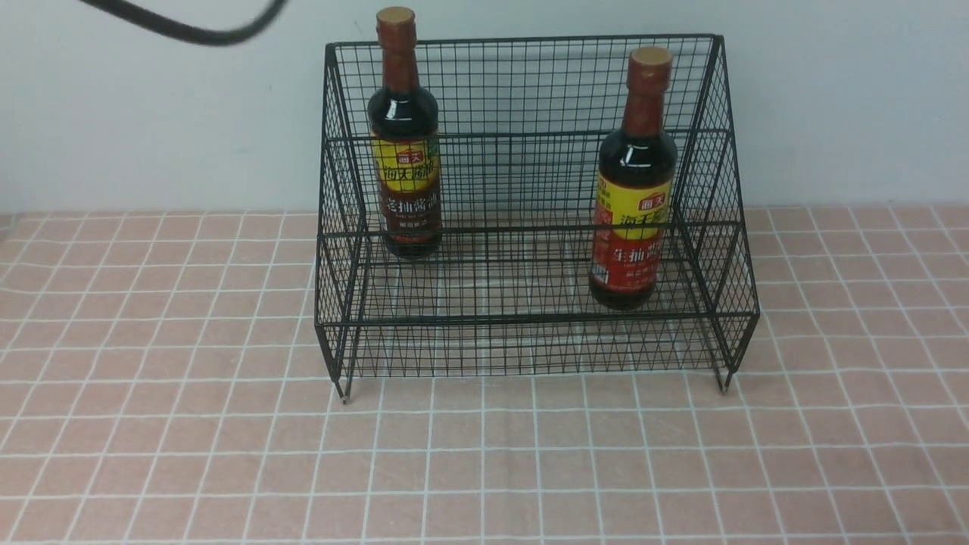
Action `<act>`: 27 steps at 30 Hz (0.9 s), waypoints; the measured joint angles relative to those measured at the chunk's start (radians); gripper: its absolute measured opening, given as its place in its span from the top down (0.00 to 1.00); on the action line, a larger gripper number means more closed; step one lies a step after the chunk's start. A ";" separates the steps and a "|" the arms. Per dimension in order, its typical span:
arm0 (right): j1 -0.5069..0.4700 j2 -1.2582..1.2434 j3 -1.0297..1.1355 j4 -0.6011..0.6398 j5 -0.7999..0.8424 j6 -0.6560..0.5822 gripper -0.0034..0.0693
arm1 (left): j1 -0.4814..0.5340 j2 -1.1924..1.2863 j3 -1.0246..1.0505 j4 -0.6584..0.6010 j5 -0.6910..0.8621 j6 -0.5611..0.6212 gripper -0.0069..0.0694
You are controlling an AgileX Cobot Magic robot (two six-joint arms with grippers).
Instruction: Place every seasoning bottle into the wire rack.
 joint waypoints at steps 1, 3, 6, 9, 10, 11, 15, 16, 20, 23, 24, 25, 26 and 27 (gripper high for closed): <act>0.000 0.000 0.000 0.000 0.000 0.000 0.97 | 0.000 -0.025 -0.001 -0.021 0.027 0.027 0.91; 0.000 0.000 0.000 0.000 0.000 0.000 0.97 | 0.000 -0.095 -0.003 -0.097 0.123 0.147 0.90; 0.000 0.000 0.000 0.000 0.000 0.000 0.97 | 0.000 -0.170 -0.004 -0.256 0.267 0.333 0.90; 0.000 0.000 0.000 0.000 0.000 0.000 0.97 | 0.000 -0.219 -0.005 -0.387 0.423 0.502 0.90; 0.000 0.000 0.000 0.000 0.000 0.000 0.97 | 0.000 -0.247 -0.005 -0.481 0.511 0.591 0.90; 0.000 0.000 0.000 0.000 0.000 0.000 0.97 | 0.000 -0.274 -0.005 -0.548 0.579 0.639 0.90; 0.000 0.000 0.000 0.000 0.000 0.000 0.97 | 0.000 -0.342 -0.005 -0.766 0.751 0.716 0.90; 0.000 0.000 0.000 0.000 0.000 0.000 0.97 | 0.000 -0.376 -0.005 -0.857 0.787 0.728 0.90; 0.000 0.000 0.000 0.000 0.000 0.000 0.97 | 0.000 -0.442 -0.006 -0.953 0.800 0.733 0.90; 0.000 0.000 0.000 0.000 0.000 0.000 0.97 | 0.000 -0.500 -0.006 -0.975 0.810 0.733 0.90; 0.000 0.000 0.000 0.000 0.000 0.000 0.97 | 0.000 -0.517 -0.006 -0.979 0.815 0.733 0.90; 0.000 0.000 0.000 0.000 0.000 0.000 0.97 | 0.000 -0.523 -0.006 -0.979 0.815 0.733 0.90; 0.000 0.000 0.000 0.000 0.000 0.000 0.97 | 0.000 -0.540 -0.008 -0.980 0.815 0.733 0.90; 0.000 0.000 0.000 0.000 0.000 0.000 0.97 | 0.000 -0.555 -0.010 -0.981 0.815 0.733 0.90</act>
